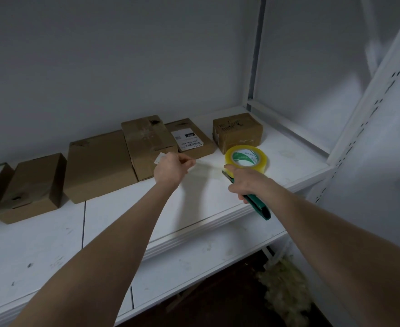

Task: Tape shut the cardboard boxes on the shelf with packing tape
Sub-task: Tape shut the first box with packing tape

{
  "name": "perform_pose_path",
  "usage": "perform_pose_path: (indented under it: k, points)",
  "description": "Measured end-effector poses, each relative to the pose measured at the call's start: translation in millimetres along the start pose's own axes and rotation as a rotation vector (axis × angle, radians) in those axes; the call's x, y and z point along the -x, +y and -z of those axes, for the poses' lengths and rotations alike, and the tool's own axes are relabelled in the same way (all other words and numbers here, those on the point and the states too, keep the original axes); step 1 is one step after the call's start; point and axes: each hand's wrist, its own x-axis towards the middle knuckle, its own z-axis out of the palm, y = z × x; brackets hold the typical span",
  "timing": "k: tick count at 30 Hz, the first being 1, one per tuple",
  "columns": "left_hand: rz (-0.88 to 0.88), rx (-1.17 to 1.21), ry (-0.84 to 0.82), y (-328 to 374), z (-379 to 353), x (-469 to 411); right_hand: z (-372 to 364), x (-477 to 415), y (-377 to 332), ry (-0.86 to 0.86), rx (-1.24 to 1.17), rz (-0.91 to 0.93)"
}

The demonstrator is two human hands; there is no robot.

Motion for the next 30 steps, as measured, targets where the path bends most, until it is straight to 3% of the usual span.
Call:
perform_pose_path:
  k: [5, 17, 30]
  points:
    - [0.013, -0.110, 0.122, 5.7, 15.3, -8.7, 1.1, 0.9, 3.8, 0.016, -0.013, 0.005]
    - [0.171, 0.444, 0.030, -3.5, 31.0, -13.2, -1.1, -1.0, 6.2, 0.042, -0.040, 0.016]
    - [0.203, 0.512, -0.063, 8.3, 7.2, -0.8, 8.3, 0.8, 35.2, 0.256, 0.205, 0.005]
